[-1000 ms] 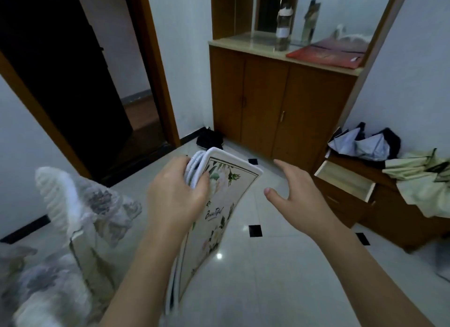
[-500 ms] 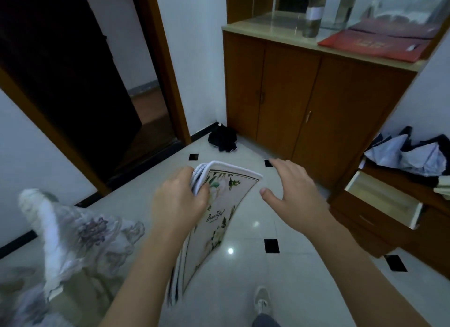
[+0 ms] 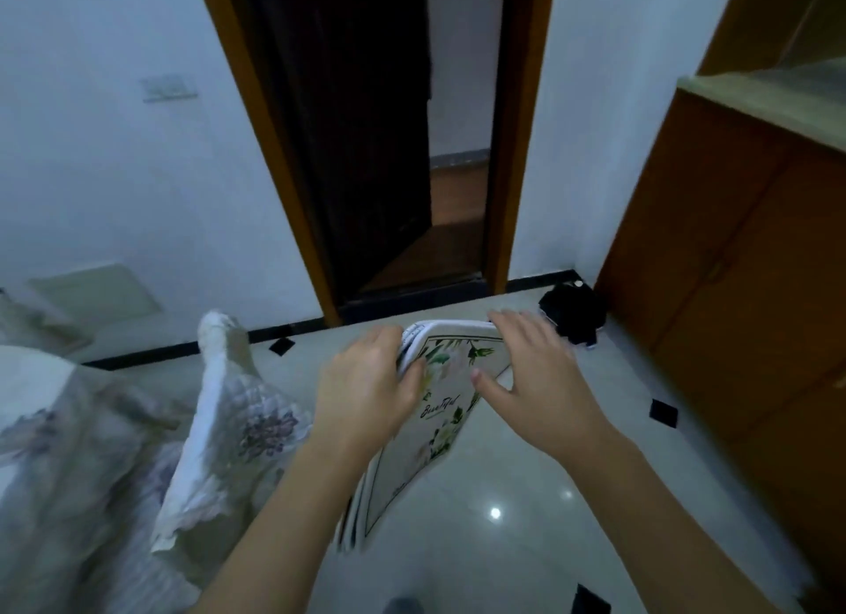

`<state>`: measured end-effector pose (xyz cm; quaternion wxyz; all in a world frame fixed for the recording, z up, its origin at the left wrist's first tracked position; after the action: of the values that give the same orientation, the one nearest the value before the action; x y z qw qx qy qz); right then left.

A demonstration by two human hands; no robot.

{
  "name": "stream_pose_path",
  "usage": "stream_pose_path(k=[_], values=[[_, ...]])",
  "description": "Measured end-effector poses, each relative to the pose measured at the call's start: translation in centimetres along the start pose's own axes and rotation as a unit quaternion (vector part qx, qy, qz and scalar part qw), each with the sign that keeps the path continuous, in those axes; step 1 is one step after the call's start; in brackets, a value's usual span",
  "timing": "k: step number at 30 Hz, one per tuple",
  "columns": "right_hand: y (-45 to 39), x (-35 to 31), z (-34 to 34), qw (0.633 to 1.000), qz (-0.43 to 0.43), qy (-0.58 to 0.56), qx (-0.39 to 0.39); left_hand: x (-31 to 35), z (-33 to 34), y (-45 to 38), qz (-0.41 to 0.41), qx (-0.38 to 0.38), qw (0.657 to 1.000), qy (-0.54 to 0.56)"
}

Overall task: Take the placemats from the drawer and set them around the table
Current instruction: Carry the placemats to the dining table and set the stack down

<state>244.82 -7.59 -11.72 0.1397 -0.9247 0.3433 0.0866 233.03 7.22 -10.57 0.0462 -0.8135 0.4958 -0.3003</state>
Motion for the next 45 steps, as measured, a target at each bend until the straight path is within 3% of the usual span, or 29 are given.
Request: stream_pose_path(k=[4, 10, 17, 25, 34, 40, 45], values=[[-7.1, -1.3, 3.0, 0.999, -0.042, 0.003, -0.027, -4.3, 1.3, -4.5, 0.007, 0.007, 1.0, -0.028], [-17.6, -2.1, 5.7, 0.998, -0.028, 0.025, -0.047, -11.3, 2.7, -14.0, 0.006, 0.006, 0.999, -0.044], [-27.7, -1.9, 4.9, 0.999, 0.006, 0.043, -0.006, -14.8, 3.0, -25.2, 0.021, 0.02, 1.0, -0.01], [-38.6, -4.6, 8.8, 0.997, -0.041, 0.049, -0.036, -23.3, 3.5, -30.8, -0.062, 0.053, 0.997, -0.012], [-52.8, -9.8, 16.7, 0.985, -0.145, -0.019, -0.096, -32.7, 3.1, -37.7, -0.158, 0.077, 0.983, -0.058], [-62.7, -16.9, 19.5, 0.956, -0.264, -0.069, -0.11, -38.7, 0.7, -41.0, -0.258, 0.111, 0.953, -0.113], [-66.7, -23.8, 21.7, 0.925, -0.347, -0.093, -0.126, -42.5, -2.4, -39.4, -0.382, 0.171, 0.902, -0.11]])
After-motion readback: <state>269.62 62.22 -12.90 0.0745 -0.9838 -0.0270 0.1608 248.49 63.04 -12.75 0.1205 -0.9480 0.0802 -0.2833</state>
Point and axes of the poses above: each hand's wrist, its own y-axis away from the middle knuckle, its own z-axis out of the palm, x = y × z, the point moved 5 cm from there along -y, towards the middle knuckle, and after that the axes turned 9 degrees about y, right-handed, at the moved point
